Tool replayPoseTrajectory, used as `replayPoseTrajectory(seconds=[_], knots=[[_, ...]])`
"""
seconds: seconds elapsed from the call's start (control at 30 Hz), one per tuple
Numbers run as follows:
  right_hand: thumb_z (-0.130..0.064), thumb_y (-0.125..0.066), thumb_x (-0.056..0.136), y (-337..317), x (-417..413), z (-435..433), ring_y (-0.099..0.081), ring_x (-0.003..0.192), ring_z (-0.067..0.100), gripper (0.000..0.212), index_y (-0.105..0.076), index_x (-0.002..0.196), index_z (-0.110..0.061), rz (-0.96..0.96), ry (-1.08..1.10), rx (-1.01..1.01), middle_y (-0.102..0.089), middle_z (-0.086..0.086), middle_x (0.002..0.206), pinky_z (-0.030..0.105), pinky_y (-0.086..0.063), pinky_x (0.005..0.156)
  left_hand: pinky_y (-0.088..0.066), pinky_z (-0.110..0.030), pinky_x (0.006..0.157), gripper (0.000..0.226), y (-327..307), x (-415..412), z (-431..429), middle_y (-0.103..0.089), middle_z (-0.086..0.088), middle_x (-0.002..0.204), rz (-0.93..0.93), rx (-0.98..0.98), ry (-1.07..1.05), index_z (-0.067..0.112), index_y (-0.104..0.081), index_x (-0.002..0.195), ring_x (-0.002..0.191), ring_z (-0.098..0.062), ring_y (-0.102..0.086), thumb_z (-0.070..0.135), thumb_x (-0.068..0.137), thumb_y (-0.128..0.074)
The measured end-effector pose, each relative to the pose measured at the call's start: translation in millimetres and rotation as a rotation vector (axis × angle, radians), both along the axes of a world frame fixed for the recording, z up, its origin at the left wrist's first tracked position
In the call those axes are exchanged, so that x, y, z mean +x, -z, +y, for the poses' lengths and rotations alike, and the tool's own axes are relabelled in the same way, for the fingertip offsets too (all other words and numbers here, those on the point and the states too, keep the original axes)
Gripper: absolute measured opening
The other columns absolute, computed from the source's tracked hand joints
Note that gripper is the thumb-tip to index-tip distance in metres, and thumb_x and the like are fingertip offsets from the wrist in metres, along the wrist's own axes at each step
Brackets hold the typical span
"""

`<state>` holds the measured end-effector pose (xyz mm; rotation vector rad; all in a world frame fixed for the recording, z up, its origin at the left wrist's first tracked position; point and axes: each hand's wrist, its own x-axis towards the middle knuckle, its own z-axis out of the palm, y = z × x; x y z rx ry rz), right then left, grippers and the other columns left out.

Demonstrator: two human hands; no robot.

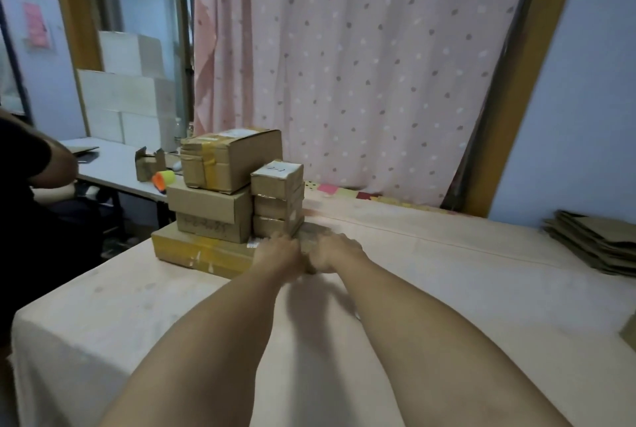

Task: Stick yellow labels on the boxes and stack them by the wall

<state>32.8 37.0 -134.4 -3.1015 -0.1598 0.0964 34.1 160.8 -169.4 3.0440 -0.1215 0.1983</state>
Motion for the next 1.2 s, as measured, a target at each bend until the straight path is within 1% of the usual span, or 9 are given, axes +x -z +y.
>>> replayPoseTrajectory(seconds=[0.13,0.33,0.5,0.63,0.8,0.9,1.03,1.1,1.2], knots=[[-0.034,-0.056,0.095,21,14,0,-0.048,0.136,0.03,0.059,-0.043,0.152,-0.025,0.081,0.019,0.04,-0.043,0.007,0.156,0.04,-0.042,0.106,-0.041,-0.038,0.101,0.041,22,20,-4,-0.06,-0.007,0.13,0.015,0.081,0.057,0.016,-0.059,0.133,0.132,-0.027,-0.044,0.03,0.096,-0.048],[-0.033,-0.05,0.091,45,22,-16,-0.059,0.119,0.034,0.056,-0.048,0.145,-0.019,0.09,0.052,0.129,-0.06,0.01,0.134,0.042,-0.049,0.097,-0.039,-0.034,0.093,0.034,39,33,-16,-0.059,-0.009,0.124,-0.067,0.068,0.078,0.013,-0.054,0.126,0.117,-0.028,-0.052,0.027,0.096,-0.048],[-0.026,-0.047,0.096,50,27,-38,-0.053,0.13,0.035,0.054,-0.041,0.148,-0.015,0.061,0.083,0.239,-0.054,0.012,0.144,0.042,-0.047,0.102,-0.039,-0.04,0.096,0.045,48,50,-33,-0.05,-0.013,0.126,-0.051,0.032,0.001,0.014,-0.055,0.13,0.114,-0.034,-0.048,0.04,0.096,-0.044],[-0.026,-0.049,0.097,48,25,-59,-0.05,0.131,0.034,0.051,-0.042,0.146,-0.014,-0.006,0.071,0.26,-0.051,0.011,0.143,0.041,-0.045,0.098,-0.047,-0.043,0.088,0.047,49,44,-55,-0.039,-0.016,0.129,-0.036,-0.248,-0.12,0.016,-0.049,0.133,0.118,-0.039,-0.046,0.045,0.096,-0.057],[-0.028,-0.047,0.098,52,21,-89,-0.049,0.13,0.032,0.05,-0.041,0.145,-0.012,-0.064,0.107,0.324,-0.049,0.008,0.145,0.041,-0.046,0.098,-0.053,-0.041,0.081,0.036,52,40,-74,-0.049,-0.013,0.125,-0.185,-0.322,-0.24,0.016,-0.058,0.126,0.112,-0.036,-0.053,0.033,0.095,-0.06],[-0.028,-0.048,0.099,51,17,-99,-0.048,0.132,0.031,0.05,-0.041,0.146,-0.012,-0.089,0.167,0.48,-0.046,0.007,0.148,0.04,-0.045,0.102,-0.055,-0.045,0.087,0.047,43,41,-78,-0.057,-0.013,0.124,-0.135,-0.65,-0.307,0.015,-0.064,0.115,0.109,-0.037,-0.058,0.05,0.083,-0.062],[-0.028,-0.047,0.101,44,13,-106,-0.055,0.122,0.031,0.044,-0.044,0.141,-0.01,-0.082,0.341,0.803,-0.053,0.01,0.139,0.034,-0.045,0.091,-0.059,-0.047,0.085,0.043,24,33,-92,-0.07,-0.012,0.096,-0.095,-1.233,-0.304,0.014,-0.066,0.088,0.089,-0.031,-0.066,0.056,0.074,-0.069],[-0.033,-0.045,0.101,38,9,-111,-0.057,0.114,0.031,0.041,-0.047,0.135,-0.01,-0.076,0.45,1.01,-0.058,0.012,0.132,0.034,-0.043,0.084,-0.062,-0.048,0.082,0.037,15,25,-103,-0.071,-0.013,0.097,0.016,-1.53,-0.202,0.014,-0.066,0.091,0.089,-0.031,-0.071,0.047,0.079,-0.073],[-0.047,-0.044,0.098,32,1,-124,-0.06,0.11,0.027,0.046,-0.054,0.131,-0.017,-0.027,0.498,1.34,-0.064,0.008,0.127,0.042,-0.049,0.094,-0.062,-0.048,0.084,0.032,3,12,-116,-0.07,-0.015,0.096,0.251,-1.78,-0.015,0.008,-0.069,0.103,0.082,-0.036,-0.074,0.036,0.089,-0.064]])
